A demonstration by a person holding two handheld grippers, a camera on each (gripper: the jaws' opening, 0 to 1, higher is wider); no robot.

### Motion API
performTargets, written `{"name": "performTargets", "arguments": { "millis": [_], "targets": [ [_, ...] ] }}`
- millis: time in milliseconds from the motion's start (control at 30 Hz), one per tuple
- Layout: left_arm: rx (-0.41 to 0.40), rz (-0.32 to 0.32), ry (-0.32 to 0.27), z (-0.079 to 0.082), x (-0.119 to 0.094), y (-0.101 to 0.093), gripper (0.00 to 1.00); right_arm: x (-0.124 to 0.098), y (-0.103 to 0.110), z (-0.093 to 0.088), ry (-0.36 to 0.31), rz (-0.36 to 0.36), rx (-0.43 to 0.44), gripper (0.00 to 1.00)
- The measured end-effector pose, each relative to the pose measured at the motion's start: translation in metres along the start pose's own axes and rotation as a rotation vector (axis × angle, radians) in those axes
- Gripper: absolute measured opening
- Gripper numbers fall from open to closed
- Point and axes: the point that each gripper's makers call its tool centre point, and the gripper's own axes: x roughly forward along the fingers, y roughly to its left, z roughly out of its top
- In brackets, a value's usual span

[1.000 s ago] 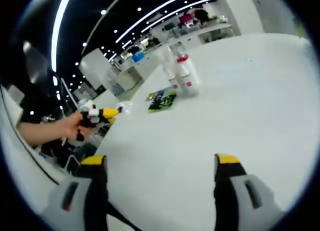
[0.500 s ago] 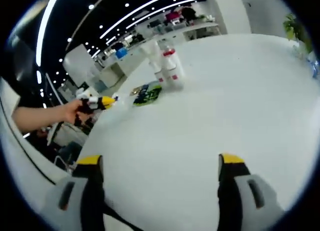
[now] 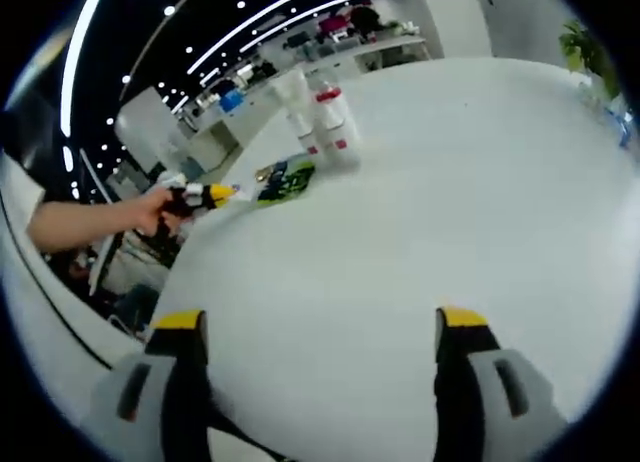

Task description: Arrange the skincare products in the storage area until every visible bottle or jar stands upright without overlapping.

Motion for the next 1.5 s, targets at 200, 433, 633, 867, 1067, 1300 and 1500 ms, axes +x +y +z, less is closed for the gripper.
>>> {"name": "performTargets", "arguments": {
  "millis": [200,433,633,867,1067,1300,1500],
  "targets": [
    [0.012,0.037,0.021,-0.002,0.004,0.006,0.01,0.007,0.006,-0.002,0.020,0.017,-0.012,0.92],
    [0.018,0.081,0.016,0.002,0.007,0.012,0.01,0.008,0.008,-0.002,0.030,0.026,-0.023,0.91],
    [0.029,0.132,0.029,0.016,0.011,0.034,0.03,0.007,0.006,-0.004,0.027,0.023,-0.011,0.91],
    [0.046,0.161,0.068,0.027,0.017,0.056,0.04,0.008,0.004,-0.009,0.026,0.024,0.007,0.90],
    [0.052,0.189,0.093,0.027,0.018,0.057,0.05,0.008,0.005,-0.009,0.018,0.028,0.010,0.90],
    [0.049,0.210,0.104,0.022,0.014,0.055,0.06,0.010,0.008,-0.013,0.023,0.038,0.011,0.89],
    [0.048,0.222,0.099,0.020,0.010,0.054,0.06,0.010,0.008,-0.014,0.025,0.043,0.015,0.89]
  ]
}}
